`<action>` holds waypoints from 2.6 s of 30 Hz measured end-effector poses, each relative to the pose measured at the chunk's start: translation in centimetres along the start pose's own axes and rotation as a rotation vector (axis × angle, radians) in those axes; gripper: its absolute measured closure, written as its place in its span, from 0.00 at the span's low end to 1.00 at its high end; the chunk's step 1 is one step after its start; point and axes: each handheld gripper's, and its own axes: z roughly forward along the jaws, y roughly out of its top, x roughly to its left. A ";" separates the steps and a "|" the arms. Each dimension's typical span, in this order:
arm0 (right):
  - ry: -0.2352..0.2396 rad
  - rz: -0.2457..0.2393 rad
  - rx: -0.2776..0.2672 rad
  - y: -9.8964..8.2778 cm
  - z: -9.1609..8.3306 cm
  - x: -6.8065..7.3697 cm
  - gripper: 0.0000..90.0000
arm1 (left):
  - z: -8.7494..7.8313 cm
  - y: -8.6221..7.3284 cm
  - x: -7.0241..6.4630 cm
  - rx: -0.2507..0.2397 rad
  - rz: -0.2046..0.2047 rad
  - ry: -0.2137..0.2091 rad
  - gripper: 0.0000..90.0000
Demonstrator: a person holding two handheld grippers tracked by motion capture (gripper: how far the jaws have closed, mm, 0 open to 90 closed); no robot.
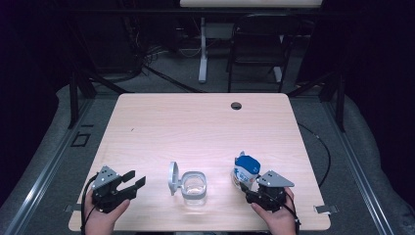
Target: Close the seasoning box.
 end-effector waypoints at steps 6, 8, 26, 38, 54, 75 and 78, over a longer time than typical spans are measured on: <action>0.000 0.006 -0.008 0.0 0.6 0.0 0.44 | 0.0 0.0 0.1 0.002 -0.004 -0.002 0.57; 0.001 0.002 -0.009 -0.1 0.7 0.0 0.43 | -0.1 0.0 0.1 0.001 -0.001 -0.002 0.57; -0.018 0.006 -0.022 -0.8 1.8 0.3 0.41 | 0.0 -0.1 0.2 -0.004 -0.009 0.002 0.57; -0.031 0.005 -0.023 -1.4 2.6 0.5 0.40 | 0.0 -0.1 0.4 -0.002 -0.006 0.005 0.57; -0.046 0.001 -0.038 -2.0 3.5 0.6 0.40 | 0.0 -0.1 0.3 -0.001 -0.012 0.007 0.57; -0.046 0.019 -0.072 -2.7 4.3 0.6 0.41 | 0.0 -0.1 0.5 -0.003 -0.009 0.006 0.57; -0.047 0.019 -0.072 -2.7 4.4 0.6 0.41 | 0.0 -0.1 0.5 -0.002 -0.009 0.007 0.57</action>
